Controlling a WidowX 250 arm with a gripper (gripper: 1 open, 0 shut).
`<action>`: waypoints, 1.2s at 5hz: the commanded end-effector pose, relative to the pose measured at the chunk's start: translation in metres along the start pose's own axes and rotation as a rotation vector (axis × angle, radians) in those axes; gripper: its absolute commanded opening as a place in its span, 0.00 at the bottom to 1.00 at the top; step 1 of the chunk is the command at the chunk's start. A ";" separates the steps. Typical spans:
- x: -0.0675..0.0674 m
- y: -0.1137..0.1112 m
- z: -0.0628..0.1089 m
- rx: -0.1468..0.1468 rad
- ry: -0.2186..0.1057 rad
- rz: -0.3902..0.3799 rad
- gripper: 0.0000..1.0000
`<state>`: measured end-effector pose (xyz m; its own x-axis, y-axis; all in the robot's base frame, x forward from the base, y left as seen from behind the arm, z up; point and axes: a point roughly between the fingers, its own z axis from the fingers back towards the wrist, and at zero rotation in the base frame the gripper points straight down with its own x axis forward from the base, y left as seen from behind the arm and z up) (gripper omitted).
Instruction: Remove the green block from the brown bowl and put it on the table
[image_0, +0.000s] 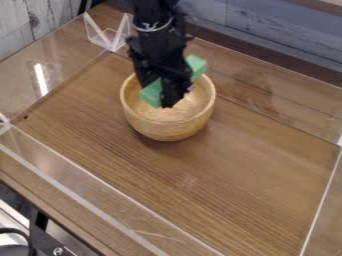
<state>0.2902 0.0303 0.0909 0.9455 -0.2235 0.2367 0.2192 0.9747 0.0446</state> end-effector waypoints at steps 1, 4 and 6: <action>0.019 -0.010 0.017 0.028 -0.062 0.001 0.00; 0.023 -0.101 -0.010 0.044 -0.031 0.064 0.00; 0.000 -0.117 -0.033 0.002 -0.012 0.007 0.00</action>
<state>0.2683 -0.0823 0.0469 0.9528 -0.2072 0.2220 0.2023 0.9783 0.0448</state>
